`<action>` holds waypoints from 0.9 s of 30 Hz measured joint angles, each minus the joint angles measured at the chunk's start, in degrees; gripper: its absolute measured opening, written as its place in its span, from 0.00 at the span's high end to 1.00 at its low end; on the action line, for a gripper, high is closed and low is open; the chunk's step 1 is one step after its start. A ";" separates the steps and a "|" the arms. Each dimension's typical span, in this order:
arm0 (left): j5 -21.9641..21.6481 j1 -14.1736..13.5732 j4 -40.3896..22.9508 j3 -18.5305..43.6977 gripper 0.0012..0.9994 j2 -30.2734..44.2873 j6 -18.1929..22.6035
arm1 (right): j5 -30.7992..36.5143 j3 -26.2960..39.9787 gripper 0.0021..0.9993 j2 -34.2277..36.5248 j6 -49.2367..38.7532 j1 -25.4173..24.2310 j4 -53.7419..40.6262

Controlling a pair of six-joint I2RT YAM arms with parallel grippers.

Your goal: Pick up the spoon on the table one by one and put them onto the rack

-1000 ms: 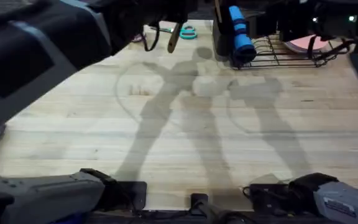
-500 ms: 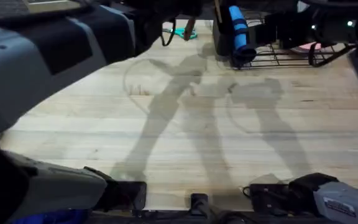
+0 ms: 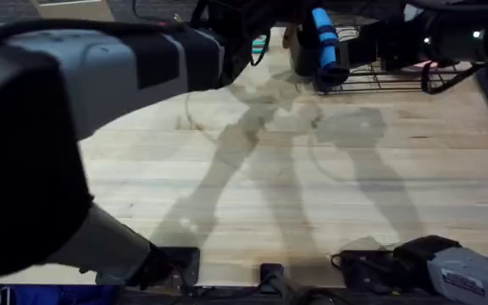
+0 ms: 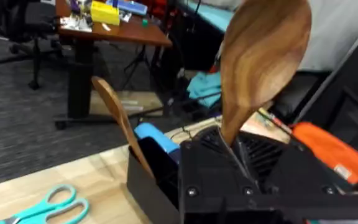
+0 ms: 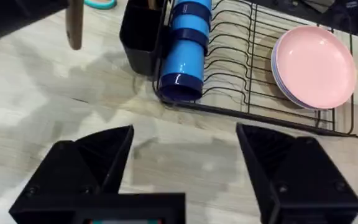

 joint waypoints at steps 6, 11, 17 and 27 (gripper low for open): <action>-1.28 0.00 7.07 0.00 0.96 3.22 -4.27 | 0.00 0.00 0.01 0.00 0.00 0.00 -0.02; -2.93 -0.16 12.53 0.00 0.96 5.29 -6.47 | 0.00 0.00 0.01 0.00 -0.01 0.00 -0.02; -4.68 -0.66 15.31 0.00 0.96 6.88 -8.10 | 0.00 0.00 0.01 0.00 0.00 0.00 -0.02; -5.57 -0.98 14.21 2.85 0.96 9.89 -8.93 | 0.00 0.00 0.01 0.00 0.00 0.00 -0.02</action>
